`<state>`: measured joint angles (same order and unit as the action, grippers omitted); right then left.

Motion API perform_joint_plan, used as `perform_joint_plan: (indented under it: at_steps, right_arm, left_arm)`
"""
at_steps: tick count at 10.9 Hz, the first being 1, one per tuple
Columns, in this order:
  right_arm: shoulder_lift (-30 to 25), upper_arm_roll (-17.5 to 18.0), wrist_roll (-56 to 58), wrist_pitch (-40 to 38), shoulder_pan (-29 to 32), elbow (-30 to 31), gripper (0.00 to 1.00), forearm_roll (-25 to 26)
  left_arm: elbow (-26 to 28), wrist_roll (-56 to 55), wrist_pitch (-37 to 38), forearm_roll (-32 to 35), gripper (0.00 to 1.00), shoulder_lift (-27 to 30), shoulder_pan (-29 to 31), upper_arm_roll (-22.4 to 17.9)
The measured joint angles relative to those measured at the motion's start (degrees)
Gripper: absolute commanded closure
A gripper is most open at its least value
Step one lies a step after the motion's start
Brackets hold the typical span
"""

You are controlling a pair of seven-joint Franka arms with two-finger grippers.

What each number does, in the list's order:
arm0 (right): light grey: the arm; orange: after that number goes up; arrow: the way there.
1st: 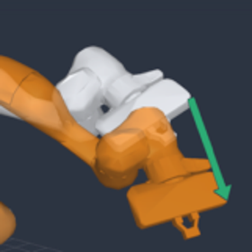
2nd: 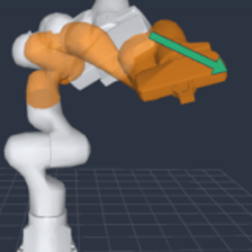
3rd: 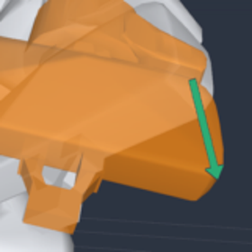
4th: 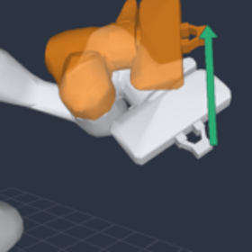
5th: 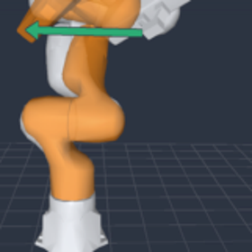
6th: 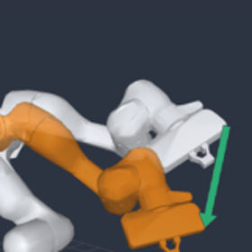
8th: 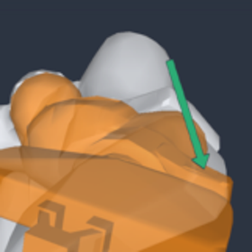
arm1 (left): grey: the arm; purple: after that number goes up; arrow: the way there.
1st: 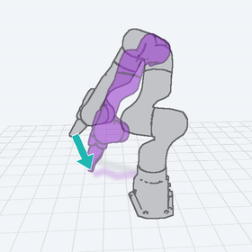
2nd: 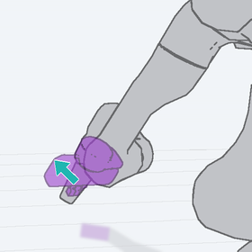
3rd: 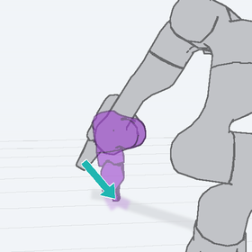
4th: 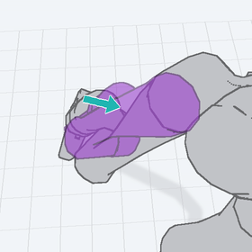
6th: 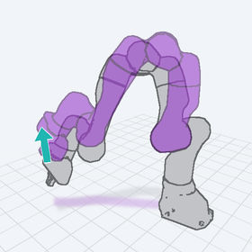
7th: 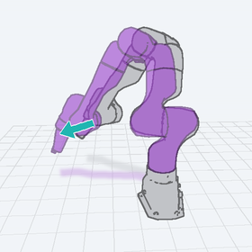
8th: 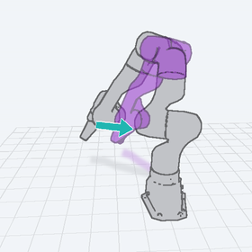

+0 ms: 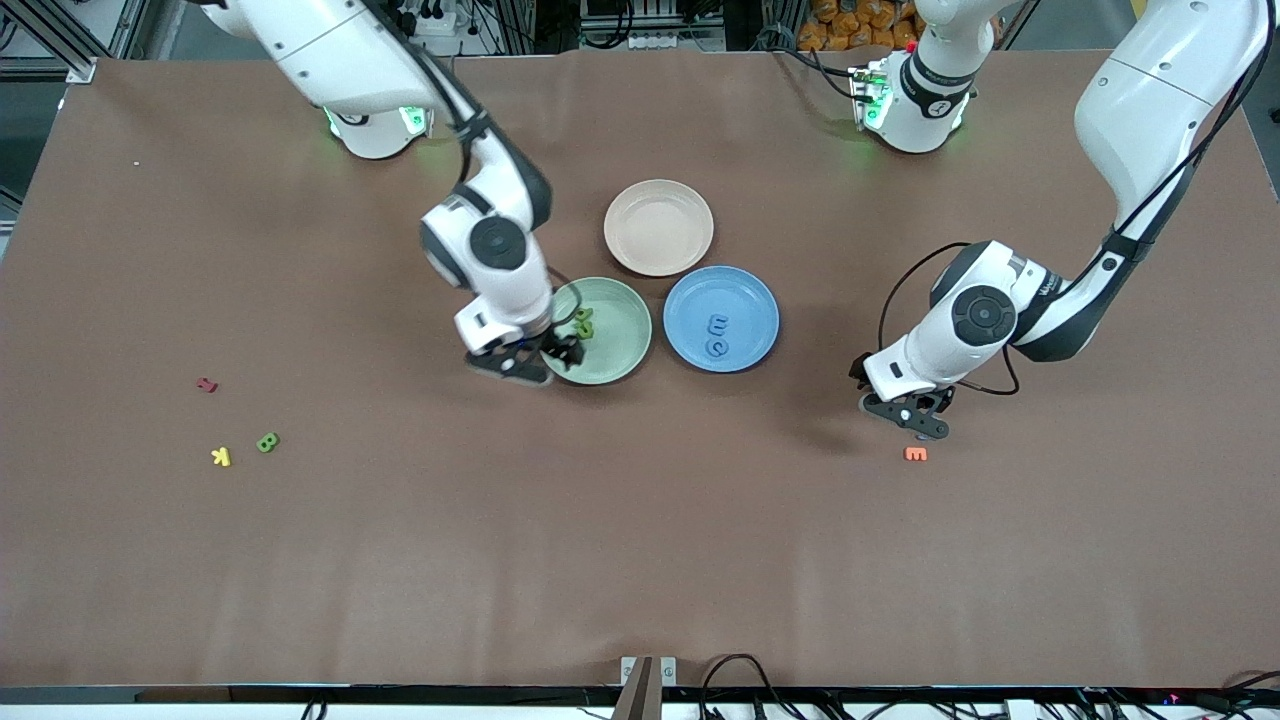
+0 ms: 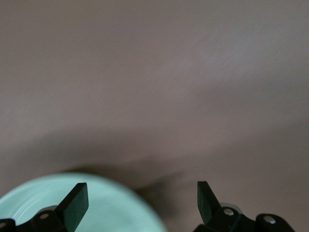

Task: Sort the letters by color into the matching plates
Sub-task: 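Move the right gripper to the B while the left gripper nears the X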

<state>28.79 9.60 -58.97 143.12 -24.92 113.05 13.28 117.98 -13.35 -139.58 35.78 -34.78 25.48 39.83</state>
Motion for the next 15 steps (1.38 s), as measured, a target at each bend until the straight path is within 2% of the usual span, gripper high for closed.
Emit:
perform_joint_plan:
  at_steps: [3,9,11,15]
  right_arm:
    - [-0.02,-0.27,8.69,-0.01,10.09,-0.09,0.0,0.02]
    - [-0.01,-0.02,24.13,0.0,28.37,-0.22,0.0,0.02]
    - [0.01,0.0,29.45,0.01,33.59,-0.22,0.0,0.02]
    - [0.39,0.93,36.93,0.09,41.04,-0.58,0.0,0.02]
  left_arm:
    - [2.08,0.07,-2.57,0.06,0.0,0.0,1.57,0.0]
    - [2.71,0.13,-3.59,1.37,0.0,0.0,1.54,0.24]
    - [2.78,0.14,-3.63,3.55,0.0,0.0,1.52,0.27]
    - [3.1,0.15,-3.89,3.69,0.0,0.0,1.24,0.34]
